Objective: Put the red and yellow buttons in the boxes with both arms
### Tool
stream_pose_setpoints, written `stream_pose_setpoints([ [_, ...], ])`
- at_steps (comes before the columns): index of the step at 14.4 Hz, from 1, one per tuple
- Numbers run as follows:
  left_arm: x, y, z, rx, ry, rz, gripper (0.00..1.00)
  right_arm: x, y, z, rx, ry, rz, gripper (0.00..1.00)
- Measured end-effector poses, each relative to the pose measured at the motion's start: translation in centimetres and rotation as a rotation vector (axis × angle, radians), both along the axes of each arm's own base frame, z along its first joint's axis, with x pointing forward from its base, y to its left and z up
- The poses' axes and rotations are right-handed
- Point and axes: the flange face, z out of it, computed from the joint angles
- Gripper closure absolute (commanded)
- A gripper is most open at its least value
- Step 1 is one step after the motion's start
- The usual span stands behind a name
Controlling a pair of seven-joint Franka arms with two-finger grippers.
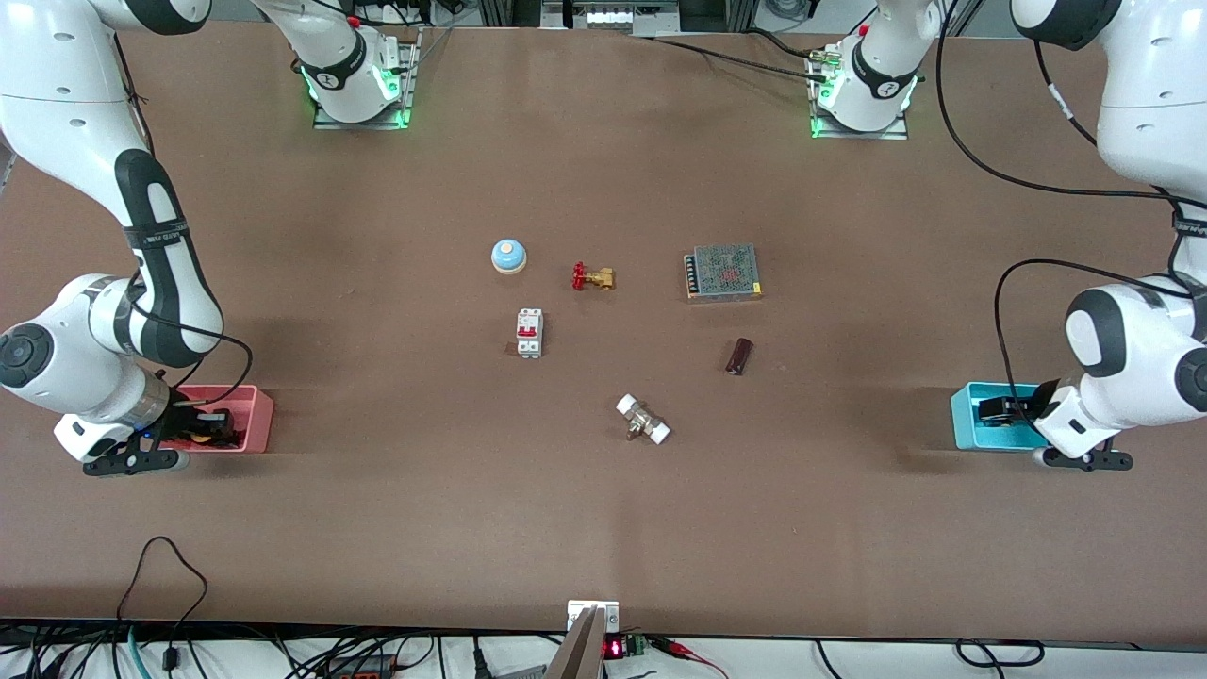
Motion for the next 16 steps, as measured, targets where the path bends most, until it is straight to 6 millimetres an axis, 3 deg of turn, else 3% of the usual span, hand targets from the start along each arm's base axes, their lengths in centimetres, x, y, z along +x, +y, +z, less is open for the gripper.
stream_pose_setpoints([
  [4, -0.3, -1.2, 8.5, -0.007, 0.006, -0.014, 0.0, 0.0, 0.0, -0.1, 0.0, 0.001, 0.0, 0.21],
  [7, -1.7, -4.8, 15.2, -0.025, 0.053, -0.028, 0.0, 0.0, 0.1, -0.1, 0.0, 0.001, 0.0, 0.0],
  [11, -4.5, -11.4, 24.1, -0.032, 0.102, -0.064, 0.0, 0.1, 0.5, 0.8, 0.002, 0.004, 0.006, 0.0],
  [13, -5.8, -13.7, 28.0, -0.027, 0.111, -0.074, 0.0, 0.0, 1.0, 3.2, 0.012, 0.033, 0.009, 0.0],
  [16, -7.7, -17.0, 32.9, -0.011, 0.072, -0.107, 0.0, -0.6, 2.3, 10.0, 0.027, 0.07, 0.019, 0.0],
])
